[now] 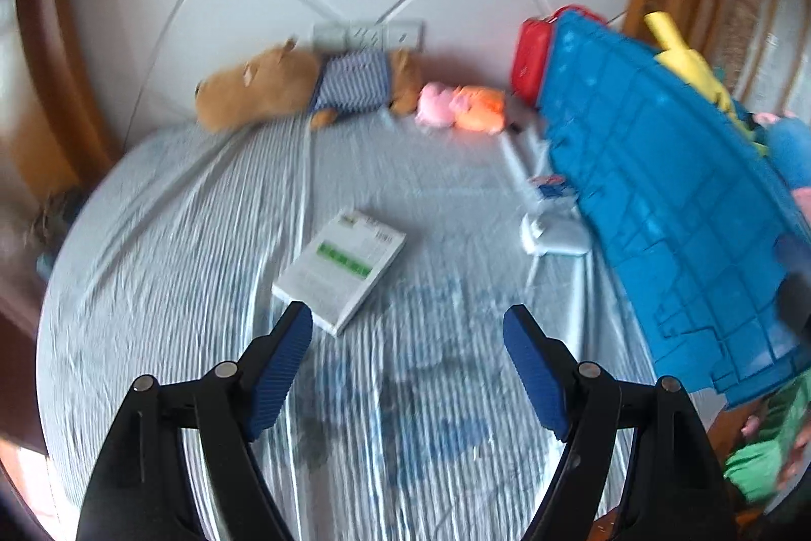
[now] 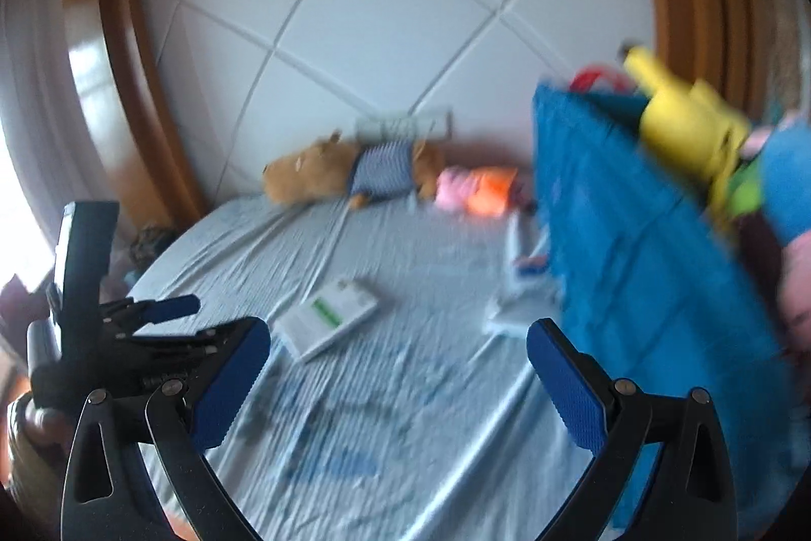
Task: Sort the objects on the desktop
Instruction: 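Withdraw both open tools from the blue crate back over the bed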
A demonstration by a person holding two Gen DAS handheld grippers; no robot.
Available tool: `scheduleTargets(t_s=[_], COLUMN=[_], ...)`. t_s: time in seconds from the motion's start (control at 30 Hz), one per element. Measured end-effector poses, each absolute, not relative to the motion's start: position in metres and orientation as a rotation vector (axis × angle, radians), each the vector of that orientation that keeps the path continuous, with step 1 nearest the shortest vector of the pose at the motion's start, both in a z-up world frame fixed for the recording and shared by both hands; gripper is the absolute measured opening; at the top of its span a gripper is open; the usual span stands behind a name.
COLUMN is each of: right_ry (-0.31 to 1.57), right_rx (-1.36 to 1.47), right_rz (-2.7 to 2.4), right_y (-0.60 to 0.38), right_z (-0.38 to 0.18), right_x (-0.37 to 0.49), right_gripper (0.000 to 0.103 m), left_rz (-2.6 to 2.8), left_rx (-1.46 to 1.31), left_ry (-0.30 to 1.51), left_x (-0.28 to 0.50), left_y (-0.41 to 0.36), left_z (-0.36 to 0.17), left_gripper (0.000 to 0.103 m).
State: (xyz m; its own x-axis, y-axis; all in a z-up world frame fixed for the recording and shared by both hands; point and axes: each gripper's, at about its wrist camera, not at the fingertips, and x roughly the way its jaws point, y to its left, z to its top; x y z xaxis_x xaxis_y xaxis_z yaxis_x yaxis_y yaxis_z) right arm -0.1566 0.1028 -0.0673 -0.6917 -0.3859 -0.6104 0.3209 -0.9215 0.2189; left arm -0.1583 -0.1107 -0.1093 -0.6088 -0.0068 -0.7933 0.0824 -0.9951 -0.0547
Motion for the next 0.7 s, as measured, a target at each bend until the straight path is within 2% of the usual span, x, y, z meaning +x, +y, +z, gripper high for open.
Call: scheduleTargets(t_s=[0.23, 0.37, 0.7], right_ry=[-0.279, -0.254, -0.284], right_rx=[1.186, 1.255, 1.399], right_rz=[-2.474, -2.483, -2.631], right_y=[0.109, 0.102, 0.083], right_z=[-0.143, -0.163, -0.2], right_x=[-0.202, -0.218, -0.265], right_gripper=[0.103, 0.103, 0.1], left_rz=[-2.651, -2.634, -2.685], left_rx=[1.445, 1.475, 1.637], left_ry=[0.121, 0.146, 0.045], left_x=[-0.17, -0.186, -0.258], left_y=[-0.133, -0.151, -0.197], left_z=[-0.138, -0.15, -0.205], left_gripper=[0.078, 0.078, 0.078])
